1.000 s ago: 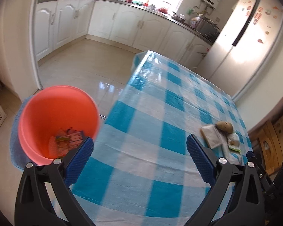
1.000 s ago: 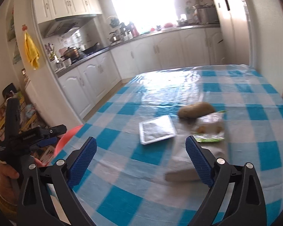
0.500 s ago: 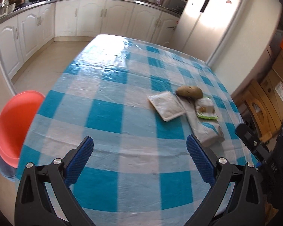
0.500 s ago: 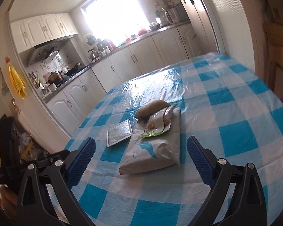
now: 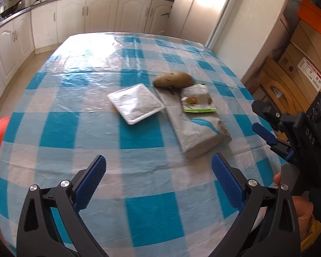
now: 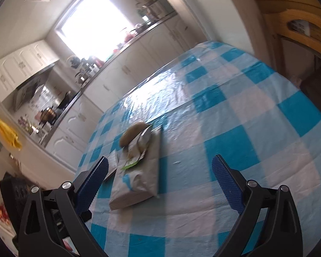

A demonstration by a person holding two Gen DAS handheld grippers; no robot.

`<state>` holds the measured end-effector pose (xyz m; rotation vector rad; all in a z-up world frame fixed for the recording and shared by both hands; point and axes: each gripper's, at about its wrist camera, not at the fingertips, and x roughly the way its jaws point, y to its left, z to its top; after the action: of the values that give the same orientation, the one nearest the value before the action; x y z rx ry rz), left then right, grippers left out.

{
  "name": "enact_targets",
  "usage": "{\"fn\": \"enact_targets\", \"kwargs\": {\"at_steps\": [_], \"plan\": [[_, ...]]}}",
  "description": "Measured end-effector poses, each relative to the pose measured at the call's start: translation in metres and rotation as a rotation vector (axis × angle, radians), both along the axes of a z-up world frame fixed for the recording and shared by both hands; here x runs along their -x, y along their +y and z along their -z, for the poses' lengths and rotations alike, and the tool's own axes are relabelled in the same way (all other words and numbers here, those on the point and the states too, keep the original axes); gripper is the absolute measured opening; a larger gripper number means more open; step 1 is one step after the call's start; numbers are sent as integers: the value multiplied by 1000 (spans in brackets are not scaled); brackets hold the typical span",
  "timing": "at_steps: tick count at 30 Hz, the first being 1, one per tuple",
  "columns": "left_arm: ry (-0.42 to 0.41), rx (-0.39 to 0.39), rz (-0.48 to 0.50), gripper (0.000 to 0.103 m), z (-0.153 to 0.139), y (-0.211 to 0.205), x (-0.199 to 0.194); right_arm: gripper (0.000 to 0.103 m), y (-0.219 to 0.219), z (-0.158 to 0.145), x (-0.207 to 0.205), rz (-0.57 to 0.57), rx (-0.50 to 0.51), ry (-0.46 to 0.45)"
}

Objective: Collect trash
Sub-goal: 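Move both tools back over the table toward the potato, then grasp the brown potato with the left tool and lift it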

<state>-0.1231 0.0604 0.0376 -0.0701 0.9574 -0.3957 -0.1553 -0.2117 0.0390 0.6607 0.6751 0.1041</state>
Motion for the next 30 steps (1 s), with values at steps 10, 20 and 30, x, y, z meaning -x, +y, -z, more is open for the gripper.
{"fn": "enact_targets", "kwargs": {"at_steps": [10,20,30], "plan": [[-31,-7,61,99,-10,-46,-44,96,-19,-6,14,84,41,-27],[35,-9,82,99,-4,-66,-124,96,-25,-4,12,75,12,-26],[60,-51,70,99,22,-83,-154,96,-18,-7,9,43,23,-41]]}}
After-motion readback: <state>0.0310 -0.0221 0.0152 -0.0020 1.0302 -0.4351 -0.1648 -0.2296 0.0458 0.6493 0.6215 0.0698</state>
